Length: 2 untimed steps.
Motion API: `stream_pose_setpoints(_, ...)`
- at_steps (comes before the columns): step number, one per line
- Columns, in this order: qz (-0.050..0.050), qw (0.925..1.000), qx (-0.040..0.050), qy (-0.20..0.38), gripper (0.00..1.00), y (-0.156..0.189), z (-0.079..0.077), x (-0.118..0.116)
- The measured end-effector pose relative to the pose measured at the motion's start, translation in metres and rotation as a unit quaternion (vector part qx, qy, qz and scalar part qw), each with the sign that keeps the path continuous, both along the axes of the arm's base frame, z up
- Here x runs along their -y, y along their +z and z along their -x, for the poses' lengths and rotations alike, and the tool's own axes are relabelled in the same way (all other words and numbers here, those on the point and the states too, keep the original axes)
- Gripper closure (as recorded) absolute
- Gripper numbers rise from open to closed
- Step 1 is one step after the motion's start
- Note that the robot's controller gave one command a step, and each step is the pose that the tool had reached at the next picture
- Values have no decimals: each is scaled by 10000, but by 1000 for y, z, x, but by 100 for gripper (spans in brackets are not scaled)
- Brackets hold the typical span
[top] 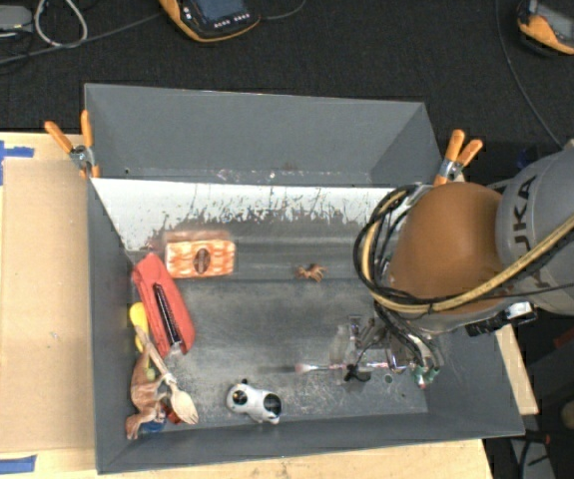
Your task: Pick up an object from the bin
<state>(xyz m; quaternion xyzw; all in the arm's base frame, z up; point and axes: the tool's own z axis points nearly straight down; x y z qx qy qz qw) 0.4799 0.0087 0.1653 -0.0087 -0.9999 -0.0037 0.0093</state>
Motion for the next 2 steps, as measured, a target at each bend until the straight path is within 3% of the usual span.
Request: stream_pose_setpoints(2,-3,10000,-28,15,100,65,1,0)
